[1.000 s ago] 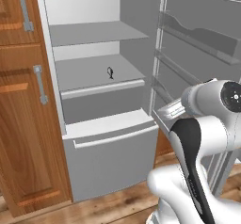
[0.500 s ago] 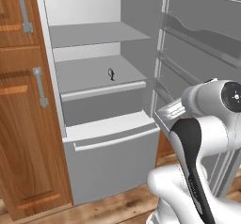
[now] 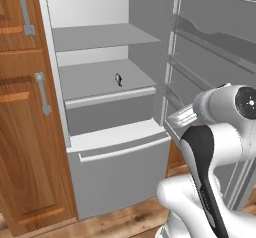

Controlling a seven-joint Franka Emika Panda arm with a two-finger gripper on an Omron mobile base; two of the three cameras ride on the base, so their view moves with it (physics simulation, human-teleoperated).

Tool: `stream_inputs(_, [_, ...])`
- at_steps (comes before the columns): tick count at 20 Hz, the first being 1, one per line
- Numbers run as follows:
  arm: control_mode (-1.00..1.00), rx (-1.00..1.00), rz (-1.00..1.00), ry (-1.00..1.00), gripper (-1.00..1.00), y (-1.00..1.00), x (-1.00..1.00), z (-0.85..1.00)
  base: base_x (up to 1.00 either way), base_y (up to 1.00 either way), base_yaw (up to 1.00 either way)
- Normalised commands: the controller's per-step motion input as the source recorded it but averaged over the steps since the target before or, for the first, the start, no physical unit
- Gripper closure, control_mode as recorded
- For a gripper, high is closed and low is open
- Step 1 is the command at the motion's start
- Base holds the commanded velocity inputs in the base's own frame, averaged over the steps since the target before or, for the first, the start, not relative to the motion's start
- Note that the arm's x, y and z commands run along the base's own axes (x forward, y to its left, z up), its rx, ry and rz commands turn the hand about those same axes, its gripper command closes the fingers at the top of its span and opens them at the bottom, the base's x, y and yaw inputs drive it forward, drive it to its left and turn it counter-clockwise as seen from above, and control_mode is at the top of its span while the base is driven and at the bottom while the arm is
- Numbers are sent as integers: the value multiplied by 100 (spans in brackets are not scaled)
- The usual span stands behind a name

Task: Take the cheese, fish, and sweet potato from the fridge and place them on the plate on the dining counter to create an appetizer plate.

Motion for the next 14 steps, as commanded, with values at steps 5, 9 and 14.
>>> stream_inputs(5, [100, 0, 0, 0, -100, 0, 0, 0, 34, 0, 0])
stream_inputs(9, [100, 0, 0, 0, -100, 0, 0, 0, 37, 0, 0])
stream_inputs(14, [100, 0, 0, 0, -100, 0, 0, 0, 28, 0, 0])
